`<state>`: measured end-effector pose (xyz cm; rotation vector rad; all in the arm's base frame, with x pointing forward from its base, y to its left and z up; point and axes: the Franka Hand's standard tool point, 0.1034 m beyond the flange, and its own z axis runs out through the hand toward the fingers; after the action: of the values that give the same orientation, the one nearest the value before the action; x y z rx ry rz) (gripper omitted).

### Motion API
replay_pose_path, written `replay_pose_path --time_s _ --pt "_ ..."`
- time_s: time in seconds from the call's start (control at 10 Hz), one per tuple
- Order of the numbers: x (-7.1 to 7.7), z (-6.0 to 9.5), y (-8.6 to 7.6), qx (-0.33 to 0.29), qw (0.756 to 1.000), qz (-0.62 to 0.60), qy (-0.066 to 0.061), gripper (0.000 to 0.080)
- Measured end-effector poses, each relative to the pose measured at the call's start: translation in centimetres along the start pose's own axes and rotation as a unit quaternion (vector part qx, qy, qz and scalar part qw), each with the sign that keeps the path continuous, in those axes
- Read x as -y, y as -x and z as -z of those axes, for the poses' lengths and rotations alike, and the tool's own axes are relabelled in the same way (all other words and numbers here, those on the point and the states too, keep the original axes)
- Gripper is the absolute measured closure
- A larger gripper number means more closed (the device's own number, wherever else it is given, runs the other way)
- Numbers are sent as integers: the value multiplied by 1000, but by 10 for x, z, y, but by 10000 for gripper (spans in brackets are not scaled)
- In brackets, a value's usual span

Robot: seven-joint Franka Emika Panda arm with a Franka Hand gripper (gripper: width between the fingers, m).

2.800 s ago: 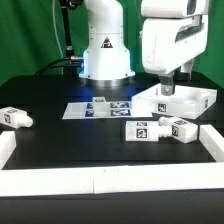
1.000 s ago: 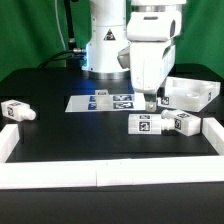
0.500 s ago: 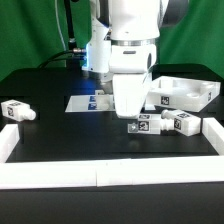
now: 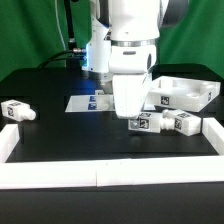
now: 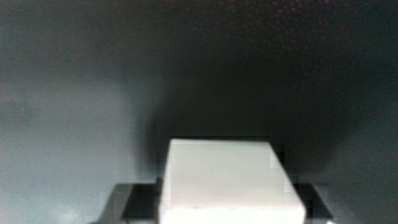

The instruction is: Assemble one leg

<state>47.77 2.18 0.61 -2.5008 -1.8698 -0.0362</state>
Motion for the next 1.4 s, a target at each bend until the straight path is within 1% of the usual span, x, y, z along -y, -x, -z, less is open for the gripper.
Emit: replay_pose_path --time_s 0.2,0.3,0.4,0.6,0.7,0.8,0.9,1.1,1.2,1.4 --pt "0 0 1 0 1000 -1 0 514" --pt "3 2 18 4 1000 15 -1 514" --pt "10 6 45 11 1000 14 -4 514" --pt "17 13 94 20 1000 14 -8 514" --pt "23 10 116 23 1000 15 -14 514" --pt "24 8 136 24 999 15 -18 514" --pt "19 10 152 24 999 15 -16 514" --pt "12 7 182 26 1000 0 -14 514" --pt "9 7 189 26 1000 -9 -13 514" --pt "8 7 189 26 1000 -9 -13 514"
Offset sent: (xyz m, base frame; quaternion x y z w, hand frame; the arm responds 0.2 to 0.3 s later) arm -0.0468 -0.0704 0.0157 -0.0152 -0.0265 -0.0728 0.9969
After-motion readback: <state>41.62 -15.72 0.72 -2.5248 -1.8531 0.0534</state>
